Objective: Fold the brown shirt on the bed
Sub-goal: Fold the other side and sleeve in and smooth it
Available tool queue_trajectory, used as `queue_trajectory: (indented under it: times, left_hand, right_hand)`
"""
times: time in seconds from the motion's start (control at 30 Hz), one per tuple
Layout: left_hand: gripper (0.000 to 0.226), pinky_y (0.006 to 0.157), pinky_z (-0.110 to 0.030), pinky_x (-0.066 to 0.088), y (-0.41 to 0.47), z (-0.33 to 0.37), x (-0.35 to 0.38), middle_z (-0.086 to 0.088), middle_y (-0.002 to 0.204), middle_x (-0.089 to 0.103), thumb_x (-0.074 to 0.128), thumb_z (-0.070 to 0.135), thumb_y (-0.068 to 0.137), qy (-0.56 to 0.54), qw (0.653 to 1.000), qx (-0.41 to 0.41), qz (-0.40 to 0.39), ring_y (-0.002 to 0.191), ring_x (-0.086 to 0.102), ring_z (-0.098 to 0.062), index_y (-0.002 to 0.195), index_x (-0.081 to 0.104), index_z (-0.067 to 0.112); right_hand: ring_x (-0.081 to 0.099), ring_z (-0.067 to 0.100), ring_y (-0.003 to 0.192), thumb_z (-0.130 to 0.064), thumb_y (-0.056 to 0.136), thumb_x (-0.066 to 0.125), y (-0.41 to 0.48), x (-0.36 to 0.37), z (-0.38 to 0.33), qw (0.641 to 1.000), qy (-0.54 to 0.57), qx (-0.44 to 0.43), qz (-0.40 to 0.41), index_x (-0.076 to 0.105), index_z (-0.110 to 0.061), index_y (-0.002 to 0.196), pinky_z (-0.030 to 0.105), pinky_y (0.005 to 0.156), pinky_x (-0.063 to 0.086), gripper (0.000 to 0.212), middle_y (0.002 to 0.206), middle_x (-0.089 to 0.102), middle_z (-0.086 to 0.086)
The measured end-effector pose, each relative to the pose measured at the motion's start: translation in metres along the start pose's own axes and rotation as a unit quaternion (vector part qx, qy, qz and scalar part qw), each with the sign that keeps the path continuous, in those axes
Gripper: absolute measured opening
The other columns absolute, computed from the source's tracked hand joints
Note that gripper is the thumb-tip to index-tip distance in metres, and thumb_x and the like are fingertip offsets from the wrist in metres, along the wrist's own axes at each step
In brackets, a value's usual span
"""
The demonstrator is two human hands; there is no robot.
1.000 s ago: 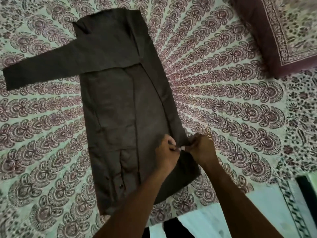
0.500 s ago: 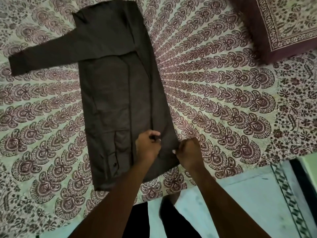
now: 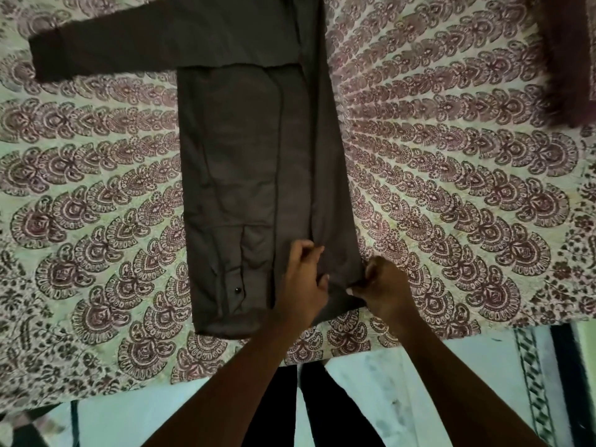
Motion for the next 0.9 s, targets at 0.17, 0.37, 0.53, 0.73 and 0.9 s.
queue_trajectory:
  times: [0.17,0.37,0.53,0.73,0.9]
  left_hand:
    - [0.055,0.110,-0.036,0.046,-0.002,-0.003,-0.002,0.001,0.153,0.024,0.067,0.012,0.094,0.000,0.999,0.007,-0.038,0.114,0.060,-0.024,0.147,0.050,0.012]
    - [0.059,0.112,-0.032,0.043,-0.005,-0.014,-0.001,-0.005,0.151,0.031,0.068,0.011,0.089,0.028,0.999,0.030,-0.011,0.133,0.045,-0.020,0.146,0.051,0.011]
    - [0.058,0.087,-0.046,0.060,-0.009,-0.018,0.001,-0.005,0.149,0.027,0.068,0.024,0.089,0.056,0.995,0.077,0.026,0.120,0.060,-0.037,0.144,0.053,0.014]
    - [0.064,0.093,-0.052,0.048,-0.005,-0.001,-0.003,0.002,0.168,0.025,0.080,0.033,0.073,0.295,0.947,0.123,0.038,0.137,0.041,-0.029,0.132,0.062,0.014]
    - [0.069,0.092,-0.059,0.049,0.011,0.005,-0.007,0.005,0.149,0.054,0.091,0.041,0.055,0.340,0.929,0.144,0.032,0.137,0.050,-0.020,0.118,0.070,0.022]
  right_hand:
    - [0.062,0.024,0.084,-0.039,0.066,0.095,0.006,-0.014,-0.011,0.996,-0.074,-0.036,-0.029,0.050,-0.019,0.089,0.035,0.071,0.051,0.055,0.090,0.064,0.002]
    - [0.052,0.031,0.114,-0.027,0.084,0.074,0.025,-0.025,-0.042,0.842,-0.302,-0.442,0.069,0.066,-0.016,0.117,0.047,0.085,0.055,0.036,0.126,0.056,0.009]
    - [0.054,0.034,0.129,-0.027,0.085,0.072,0.060,-0.015,-0.056,0.702,-0.392,-0.594,-0.021,0.067,-0.018,0.125,0.048,0.094,0.048,0.042,0.140,0.057,0.013]
    - [0.047,0.033,0.140,-0.055,0.104,0.044,0.121,-0.048,-0.081,0.626,-0.465,-0.626,-0.025,0.056,-0.036,0.143,0.055,0.109,0.035,0.046,0.158,0.046,0.006]
    - [0.031,0.032,0.152,-0.069,0.100,0.036,0.155,-0.080,-0.119,0.686,-0.496,-0.532,0.002,0.032,-0.042,0.158,0.057,0.110,0.030,0.064,0.171,0.023,0.003]
Point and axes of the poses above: each hand's wrist, its own y-axis towards the middle knuckle, its own x-axis out of the palm, z = x × y, the point moved 3 cm from there along y, towards the middle knuckle
